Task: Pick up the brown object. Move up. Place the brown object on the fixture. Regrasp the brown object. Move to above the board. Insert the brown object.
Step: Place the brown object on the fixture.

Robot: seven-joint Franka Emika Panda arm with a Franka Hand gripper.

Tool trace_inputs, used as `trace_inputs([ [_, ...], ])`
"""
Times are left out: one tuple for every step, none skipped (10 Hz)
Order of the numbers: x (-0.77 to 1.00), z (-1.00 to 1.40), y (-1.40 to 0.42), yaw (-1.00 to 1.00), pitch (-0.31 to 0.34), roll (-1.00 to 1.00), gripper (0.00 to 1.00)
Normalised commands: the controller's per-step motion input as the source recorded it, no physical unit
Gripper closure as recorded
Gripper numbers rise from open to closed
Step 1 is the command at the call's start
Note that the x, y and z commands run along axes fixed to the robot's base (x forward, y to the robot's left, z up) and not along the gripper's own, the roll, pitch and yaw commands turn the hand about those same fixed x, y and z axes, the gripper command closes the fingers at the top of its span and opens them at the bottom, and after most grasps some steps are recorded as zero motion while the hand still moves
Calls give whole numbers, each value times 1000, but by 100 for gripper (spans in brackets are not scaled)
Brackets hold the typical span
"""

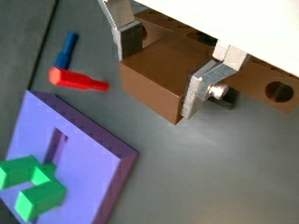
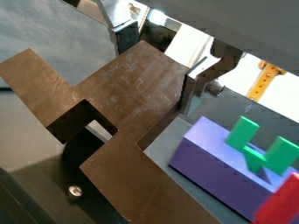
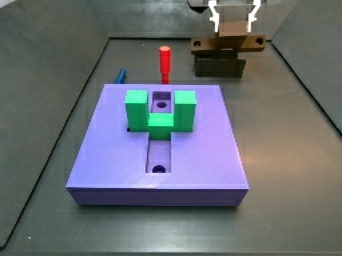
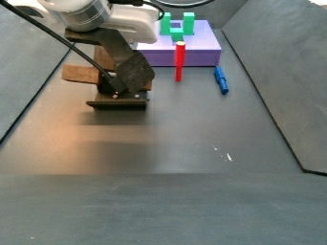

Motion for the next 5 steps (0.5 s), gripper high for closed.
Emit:
trace_inputs([
  [17,-143,0,249,-309,0,100],
  [-14,-106,0,174,-200,37,100],
  [-100,-160,0,0,-177,0,100],
  [-80,-174,0,0,-146,0,100],
  [-3,-94,0,0,-23,43,100],
])
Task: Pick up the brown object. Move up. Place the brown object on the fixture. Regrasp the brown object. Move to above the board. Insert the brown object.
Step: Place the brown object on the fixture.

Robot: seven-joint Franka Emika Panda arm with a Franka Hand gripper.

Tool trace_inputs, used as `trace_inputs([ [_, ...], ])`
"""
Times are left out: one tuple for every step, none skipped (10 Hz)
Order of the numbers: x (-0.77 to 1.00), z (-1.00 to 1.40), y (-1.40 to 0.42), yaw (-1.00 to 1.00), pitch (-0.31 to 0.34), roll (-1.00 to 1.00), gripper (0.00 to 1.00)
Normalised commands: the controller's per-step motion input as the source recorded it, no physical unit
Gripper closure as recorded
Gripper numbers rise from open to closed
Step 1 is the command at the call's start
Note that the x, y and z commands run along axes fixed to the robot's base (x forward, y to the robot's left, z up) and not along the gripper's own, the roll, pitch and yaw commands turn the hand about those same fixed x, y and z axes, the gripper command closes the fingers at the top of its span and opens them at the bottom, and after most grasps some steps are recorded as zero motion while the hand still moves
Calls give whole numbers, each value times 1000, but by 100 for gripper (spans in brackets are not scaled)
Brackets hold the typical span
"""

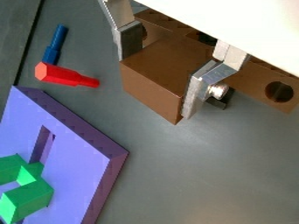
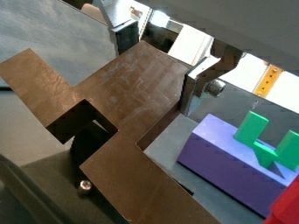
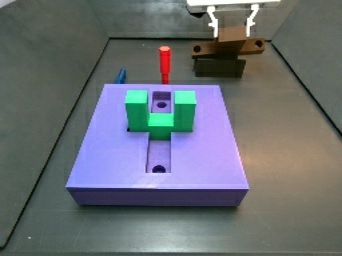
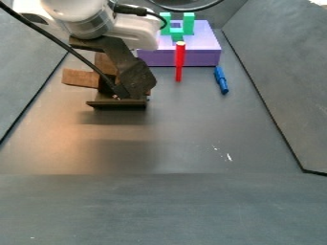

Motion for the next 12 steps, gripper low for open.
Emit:
trace_inputs([
  [-37,-80,0,-37,0,31,100],
  [-23,-140,0,-14,-20,0,100],
  [-14,-157,0,0,-89,0,100],
  [-11,-186,0,0,-100,0,100],
  [0,-183,0,0,-49,0,100],
  [0,-203,0,-6,-40,17,100],
  [0,-271,3,0,-37,31,100],
  [0,-357,29,0,-103,74,100],
  [0,-354,26,0,-80,103,100],
  [0,-314,0,0,-46,106,100],
  [0,-103,0,0,0,89,100],
  [0,0,0,0,0,0,100],
])
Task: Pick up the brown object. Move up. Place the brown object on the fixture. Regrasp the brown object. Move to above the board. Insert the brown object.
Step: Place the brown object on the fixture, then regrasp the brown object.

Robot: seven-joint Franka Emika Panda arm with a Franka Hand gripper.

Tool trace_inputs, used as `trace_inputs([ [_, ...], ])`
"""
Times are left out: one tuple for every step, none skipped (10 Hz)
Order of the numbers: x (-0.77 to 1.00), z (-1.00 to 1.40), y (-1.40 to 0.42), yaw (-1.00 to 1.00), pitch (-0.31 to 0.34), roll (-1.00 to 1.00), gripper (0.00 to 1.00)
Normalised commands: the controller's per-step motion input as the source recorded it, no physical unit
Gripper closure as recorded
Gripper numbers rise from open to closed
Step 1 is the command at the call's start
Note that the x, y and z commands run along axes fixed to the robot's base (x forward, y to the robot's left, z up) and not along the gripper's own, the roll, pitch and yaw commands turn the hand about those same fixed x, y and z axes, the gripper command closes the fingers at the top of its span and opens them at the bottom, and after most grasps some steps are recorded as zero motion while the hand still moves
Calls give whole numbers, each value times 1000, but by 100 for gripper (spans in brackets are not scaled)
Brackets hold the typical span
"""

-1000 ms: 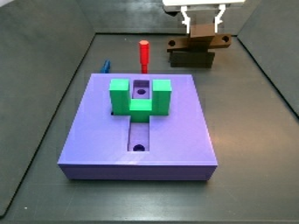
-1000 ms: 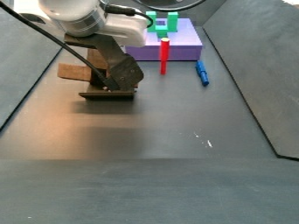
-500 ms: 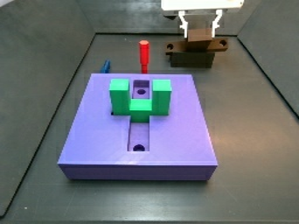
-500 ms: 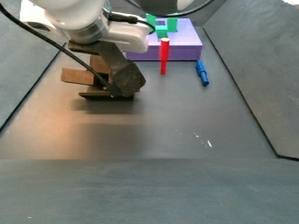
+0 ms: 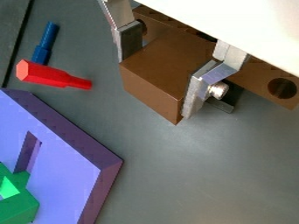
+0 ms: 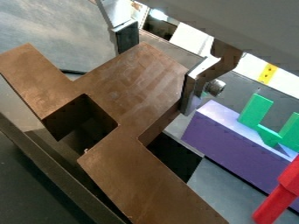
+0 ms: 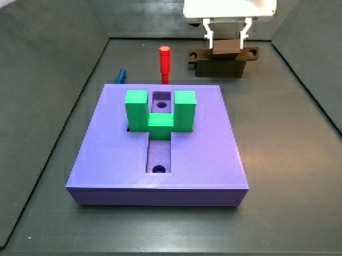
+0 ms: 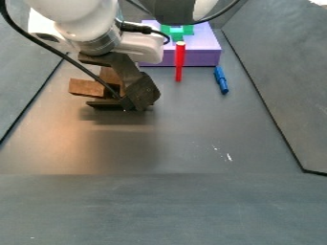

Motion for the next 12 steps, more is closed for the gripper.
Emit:
trace_inputs([
  [0,0,0,0,0,0,0],
  [0,0,49,0,0,0,0],
  [0,294,0,0,-63,123,0],
  [-14,800,0,0,-243,400,0],
  [0,829,-23,0,-329,831,0],
  [0,840,-71,46,-331,826,0],
  [0,809,-74,69,-320,863,0],
  [31,794,-94,77,-303,894,0],
  [43,511,0,80,-337,1000,0],
  [86,411,0,91,-366,1000,0],
  [143,300,0,126,-374,1000,0],
  [197,169,0,157,-374,1000,0],
])
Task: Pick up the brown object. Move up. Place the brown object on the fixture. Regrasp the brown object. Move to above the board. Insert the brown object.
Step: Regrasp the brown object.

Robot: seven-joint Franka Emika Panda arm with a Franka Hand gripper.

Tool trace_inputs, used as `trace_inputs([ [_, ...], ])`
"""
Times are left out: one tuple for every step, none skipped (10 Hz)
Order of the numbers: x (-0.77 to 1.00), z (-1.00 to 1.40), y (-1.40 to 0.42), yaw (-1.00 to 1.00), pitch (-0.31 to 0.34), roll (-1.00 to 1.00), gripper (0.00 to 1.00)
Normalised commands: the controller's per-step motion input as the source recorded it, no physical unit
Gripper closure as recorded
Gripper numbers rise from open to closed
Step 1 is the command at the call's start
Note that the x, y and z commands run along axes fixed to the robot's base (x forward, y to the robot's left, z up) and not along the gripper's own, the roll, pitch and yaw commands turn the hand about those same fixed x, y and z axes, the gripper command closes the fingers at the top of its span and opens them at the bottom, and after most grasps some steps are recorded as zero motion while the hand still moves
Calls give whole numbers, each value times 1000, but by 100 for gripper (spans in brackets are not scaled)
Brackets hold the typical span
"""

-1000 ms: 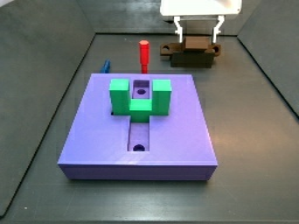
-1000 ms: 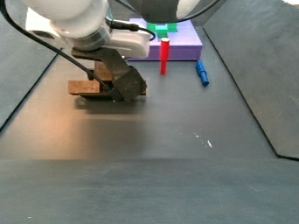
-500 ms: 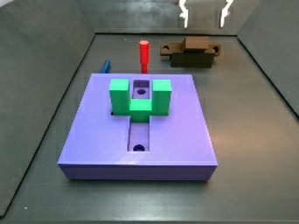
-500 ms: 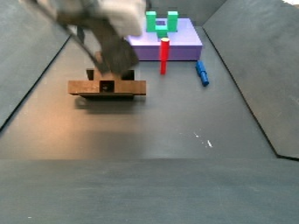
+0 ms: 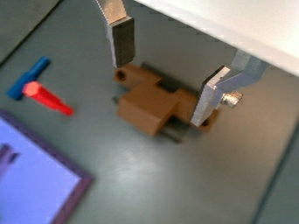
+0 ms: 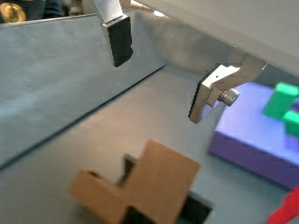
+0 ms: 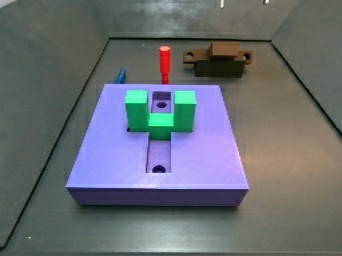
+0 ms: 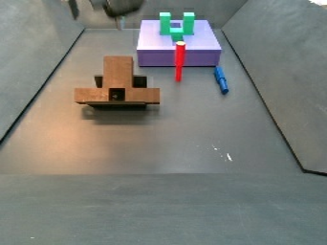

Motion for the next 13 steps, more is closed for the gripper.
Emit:
trace_inputs([
  [223,129,0,194,-329,1000,0],
  [263,80,0,283,-134,1000,0],
  [243,63,0,289,-97,1000,0],
  [240,57,0,291,-89,1000,0],
  [231,57,0,291,-77,1000,0],
  [214,51,0,286,-57,1000,0],
  [183,40,0,283,-23,1000,0],
  [103,14,0,369,0,1000,0],
  [23,54,-6,429,-183,1000,0],
  [0,43,-80,380,-197,1000,0],
  [0,-109,-491,137,0,1000,0],
  [-223,-97,-543,54,500,806,0],
  [-320,-131,-583,29,663,523,0],
])
